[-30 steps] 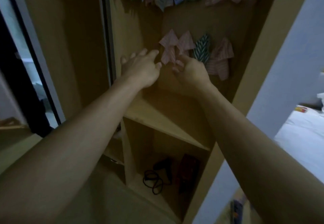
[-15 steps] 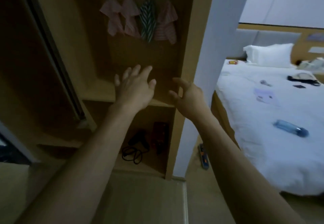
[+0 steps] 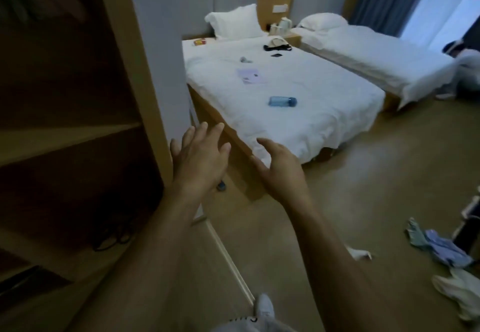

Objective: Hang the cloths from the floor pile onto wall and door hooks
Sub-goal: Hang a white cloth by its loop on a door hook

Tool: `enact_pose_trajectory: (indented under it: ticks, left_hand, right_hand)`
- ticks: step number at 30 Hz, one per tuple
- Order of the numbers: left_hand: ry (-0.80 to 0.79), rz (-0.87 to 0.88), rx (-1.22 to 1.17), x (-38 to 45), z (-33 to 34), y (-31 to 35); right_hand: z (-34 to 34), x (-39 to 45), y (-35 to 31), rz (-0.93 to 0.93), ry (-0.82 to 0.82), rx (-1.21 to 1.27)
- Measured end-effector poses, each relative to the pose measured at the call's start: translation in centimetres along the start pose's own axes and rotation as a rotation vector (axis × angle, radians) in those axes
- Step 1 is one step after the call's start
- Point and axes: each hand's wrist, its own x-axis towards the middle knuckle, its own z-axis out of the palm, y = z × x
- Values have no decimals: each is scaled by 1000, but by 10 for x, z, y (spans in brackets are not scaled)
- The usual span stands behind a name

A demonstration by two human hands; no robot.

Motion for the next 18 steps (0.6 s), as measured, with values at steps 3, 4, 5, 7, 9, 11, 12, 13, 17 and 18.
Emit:
enact_pose_trajectory:
  ticks: [3, 4, 5, 7, 9, 11, 12, 13, 17, 18]
  left_hand:
    - [-68, 122, -1, -11, 28, 43]
    - [-93, 169, 1, -15, 37, 59]
    - [-120, 215, 0, -18, 46, 74]
    - [-172, 290, -11, -25, 64, 107]
    - [-217, 354, -20, -34, 82, 141]
    - [-257, 418, -20, -44, 101, 178]
    - [-274, 446, -19, -50, 110, 197]
    - [-289, 471, -15, -56, 120, 216]
    - [-374, 565, -6, -85, 155, 295]
    - [-392, 582, -5, -92, 164, 314]
  right_hand:
    - [-26, -26, 43, 147, 65, -7]
    - [-35, -34, 56, 191, 80, -17]
    - [-44, -43, 70, 226, 99, -30]
    - [-63, -61, 98, 287, 147, -44]
    - [-82, -80, 126, 354, 182, -58]
    - [-101, -99, 157, 425, 194, -81]
    - [-111, -108, 172, 456, 197, -89]
    - [-121, -116, 189, 486, 203, -93]
    - [-166, -153, 257, 598, 240, -94]
    - [-176, -161, 274, 626, 244, -99]
